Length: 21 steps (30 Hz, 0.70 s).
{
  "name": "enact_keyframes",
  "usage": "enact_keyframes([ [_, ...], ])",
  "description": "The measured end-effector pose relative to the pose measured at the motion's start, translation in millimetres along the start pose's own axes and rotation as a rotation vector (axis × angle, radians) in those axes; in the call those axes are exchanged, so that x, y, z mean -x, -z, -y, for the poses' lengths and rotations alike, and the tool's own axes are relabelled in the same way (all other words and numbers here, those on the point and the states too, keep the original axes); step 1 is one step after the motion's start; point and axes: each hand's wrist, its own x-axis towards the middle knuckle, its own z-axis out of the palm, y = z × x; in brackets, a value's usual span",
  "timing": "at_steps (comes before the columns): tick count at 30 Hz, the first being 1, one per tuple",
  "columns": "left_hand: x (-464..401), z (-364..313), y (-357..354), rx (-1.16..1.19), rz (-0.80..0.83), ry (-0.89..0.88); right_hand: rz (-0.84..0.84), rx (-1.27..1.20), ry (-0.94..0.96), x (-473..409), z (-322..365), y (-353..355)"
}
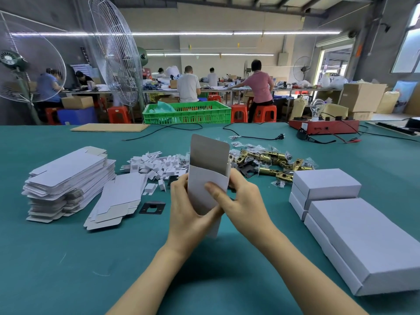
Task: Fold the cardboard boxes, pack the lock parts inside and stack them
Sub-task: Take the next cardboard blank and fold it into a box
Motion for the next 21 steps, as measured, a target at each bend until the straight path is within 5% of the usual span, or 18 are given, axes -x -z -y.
enact_keyframes([
  [8, -0.8, -2.8, -2.5, 0.172, 0.186, 0.095, -0.078, -0.123, -0.168, -3.6, -9.9, 6.9],
  [21, -0.3, -6.3, -1.1, 0.142, 0.278, 0.045, -0.122, -0.397, -0.285, 0.2, -13.5, 3.3],
])
